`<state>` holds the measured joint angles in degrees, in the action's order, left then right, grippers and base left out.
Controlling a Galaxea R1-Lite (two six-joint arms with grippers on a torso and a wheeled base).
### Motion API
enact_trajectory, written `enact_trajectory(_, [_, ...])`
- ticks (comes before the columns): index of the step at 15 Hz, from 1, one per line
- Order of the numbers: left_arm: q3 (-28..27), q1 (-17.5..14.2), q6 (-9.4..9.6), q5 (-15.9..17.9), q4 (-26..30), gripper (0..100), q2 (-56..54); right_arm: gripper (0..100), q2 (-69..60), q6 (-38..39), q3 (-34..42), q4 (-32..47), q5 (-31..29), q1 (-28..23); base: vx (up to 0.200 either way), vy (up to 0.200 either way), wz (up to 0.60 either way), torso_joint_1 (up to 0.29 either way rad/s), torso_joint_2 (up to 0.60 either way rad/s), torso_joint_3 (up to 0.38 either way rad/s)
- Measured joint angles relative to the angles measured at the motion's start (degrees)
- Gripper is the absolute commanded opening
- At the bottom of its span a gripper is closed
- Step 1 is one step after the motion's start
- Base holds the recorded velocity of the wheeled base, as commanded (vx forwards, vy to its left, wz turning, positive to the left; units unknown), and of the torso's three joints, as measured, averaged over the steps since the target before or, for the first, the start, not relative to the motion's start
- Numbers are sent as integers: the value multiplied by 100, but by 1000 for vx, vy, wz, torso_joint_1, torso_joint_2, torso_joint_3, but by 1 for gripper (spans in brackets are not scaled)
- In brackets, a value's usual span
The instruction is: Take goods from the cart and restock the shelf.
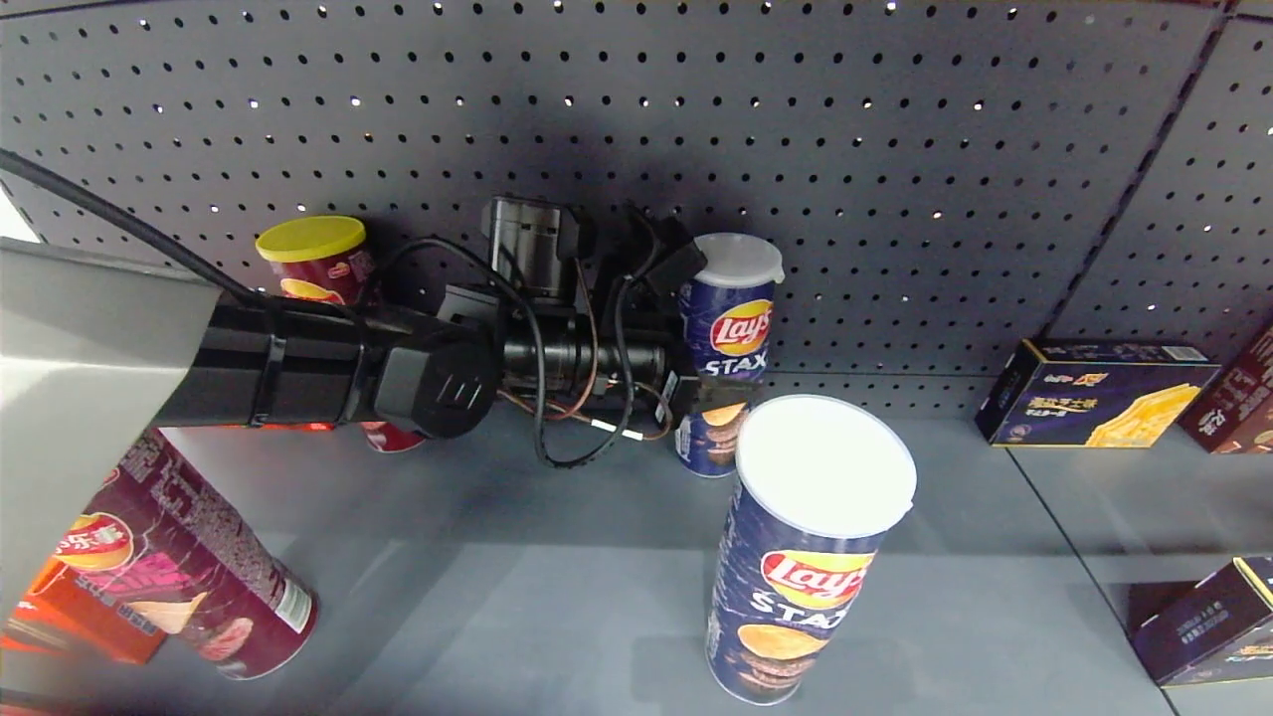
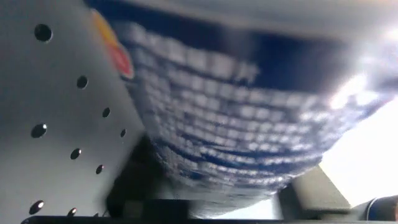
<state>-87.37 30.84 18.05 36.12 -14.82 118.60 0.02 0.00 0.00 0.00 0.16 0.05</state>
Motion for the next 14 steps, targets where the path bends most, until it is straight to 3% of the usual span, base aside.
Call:
enact_trajectory(6, [273, 38, 4, -73, -1, 100, -350, 100, 0, 0, 0, 0, 0, 0, 0, 0, 0, 0, 0, 0])
enact_trajectory(8, [647, 16, 9, -238, -50, 100, -634, 100, 0, 0, 0, 0, 0, 0, 0, 0, 0, 0, 0, 0])
enact_trajectory(11, [1482, -11, -10, -555, -545, 100, -1072, 100, -2, 0, 0, 0, 0, 5, 0, 0, 0, 0, 0, 0])
enact_trajectory(14, [2309, -20, -29, -1086, -866, 100, -1464, 100, 0, 0, 0, 0, 0, 0, 0, 0, 0, 0, 0, 0])
